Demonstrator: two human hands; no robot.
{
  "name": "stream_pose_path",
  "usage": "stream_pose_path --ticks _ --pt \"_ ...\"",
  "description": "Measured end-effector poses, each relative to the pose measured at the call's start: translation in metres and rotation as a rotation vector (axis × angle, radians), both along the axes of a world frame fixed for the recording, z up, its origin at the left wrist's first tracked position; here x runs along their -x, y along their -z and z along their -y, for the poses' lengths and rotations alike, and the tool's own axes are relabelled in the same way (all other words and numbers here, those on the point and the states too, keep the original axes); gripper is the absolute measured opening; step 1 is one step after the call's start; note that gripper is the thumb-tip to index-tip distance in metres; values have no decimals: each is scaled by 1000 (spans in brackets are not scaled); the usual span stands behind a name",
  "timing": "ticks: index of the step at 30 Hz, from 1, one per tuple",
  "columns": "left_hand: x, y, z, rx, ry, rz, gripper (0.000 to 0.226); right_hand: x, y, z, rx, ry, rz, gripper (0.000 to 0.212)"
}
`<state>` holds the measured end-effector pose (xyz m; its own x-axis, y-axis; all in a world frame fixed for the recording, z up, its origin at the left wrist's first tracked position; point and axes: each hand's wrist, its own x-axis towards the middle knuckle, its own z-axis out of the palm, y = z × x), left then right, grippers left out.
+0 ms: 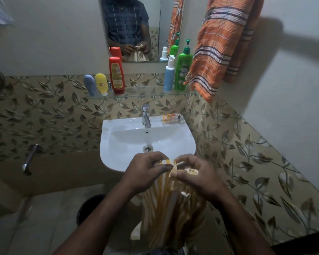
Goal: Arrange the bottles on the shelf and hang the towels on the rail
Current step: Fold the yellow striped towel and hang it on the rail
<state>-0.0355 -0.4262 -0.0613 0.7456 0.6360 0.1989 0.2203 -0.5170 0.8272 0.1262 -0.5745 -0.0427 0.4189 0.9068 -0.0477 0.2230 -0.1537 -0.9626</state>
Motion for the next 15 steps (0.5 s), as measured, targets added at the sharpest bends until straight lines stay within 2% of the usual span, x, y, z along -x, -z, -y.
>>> stream_pose_path --ticks 1,3,5,7,11,13,15 --pt "-2 -1 1 -52 -8 -33 13 6 3 -2 32 -58 59 30" --pt "-3 -1 -2 -152 -19 -137 18 7 8 -4 54 -73 167 21" --pt "-1 8 -12 -193 -23 -252 16 -2 4 0 42 -18 146 5" --pt "4 23 -21 -205 -71 -330 14 -12 -5 7 -2 15 74 3" --pt "6 46 -34 -271 -441 -346 7 -21 -14 19 -55 -21 -49 6" --pt "6 49 -39 -194 -498 -349 9 -17 -12 18 -50 -91 -54 4" --pt "5 46 -40 -4 -431 -330 15 -11 -8 14 -62 -114 -40 4"
